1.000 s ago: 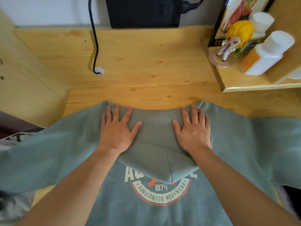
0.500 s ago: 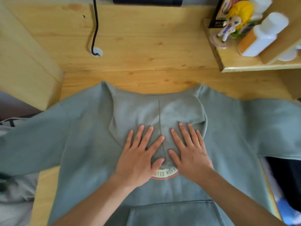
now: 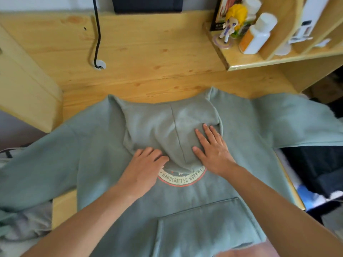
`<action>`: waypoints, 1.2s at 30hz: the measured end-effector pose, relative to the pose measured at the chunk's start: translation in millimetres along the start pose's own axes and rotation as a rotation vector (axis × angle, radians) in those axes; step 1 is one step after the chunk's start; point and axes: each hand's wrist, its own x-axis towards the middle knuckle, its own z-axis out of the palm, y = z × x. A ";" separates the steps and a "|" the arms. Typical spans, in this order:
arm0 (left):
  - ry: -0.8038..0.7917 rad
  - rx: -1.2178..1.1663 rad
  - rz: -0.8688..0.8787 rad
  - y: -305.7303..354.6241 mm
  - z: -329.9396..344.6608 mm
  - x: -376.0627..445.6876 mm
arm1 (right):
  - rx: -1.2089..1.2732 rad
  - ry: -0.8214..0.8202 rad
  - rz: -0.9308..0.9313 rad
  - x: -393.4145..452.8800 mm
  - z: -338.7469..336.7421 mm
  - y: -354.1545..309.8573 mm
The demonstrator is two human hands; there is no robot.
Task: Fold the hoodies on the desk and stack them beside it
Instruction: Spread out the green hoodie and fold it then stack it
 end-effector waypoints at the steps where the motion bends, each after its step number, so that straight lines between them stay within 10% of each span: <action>1: -0.009 -0.011 -0.011 -1.7 -2.1 2.5 | -0.007 -0.010 0.000 -0.6 -0.2 0.6; 11: -0.128 0.104 -0.077 17.8 -26.8 -24.1 | -0.089 -0.045 -0.002 -0.7 -0.6 -3.8; 17: 0.190 -0.278 -0.314 74.8 -23.0 50.1 | -0.126 -0.019 -0.035 -3.6 1.1 -5.7; 22: -0.107 0.034 -0.443 73.3 34.8 60.7 | 0.015 -0.091 -0.086 0.9 -6.6 8.1; 28: -0.297 0.088 -0.542 76.0 28.4 70.1 | 0.744 0.059 -0.002 -60.4 -77.3 71.2; 31: -0.455 0.108 -0.729 94.0 10.7 90.4 | 1.121 0.244 0.341 -113.3 -117.5 153.5; 36: -0.163 0.047 -0.795 202.5 -7.8 105.0 | 1.831 0.385 0.841 -126.1 -174.4 300.5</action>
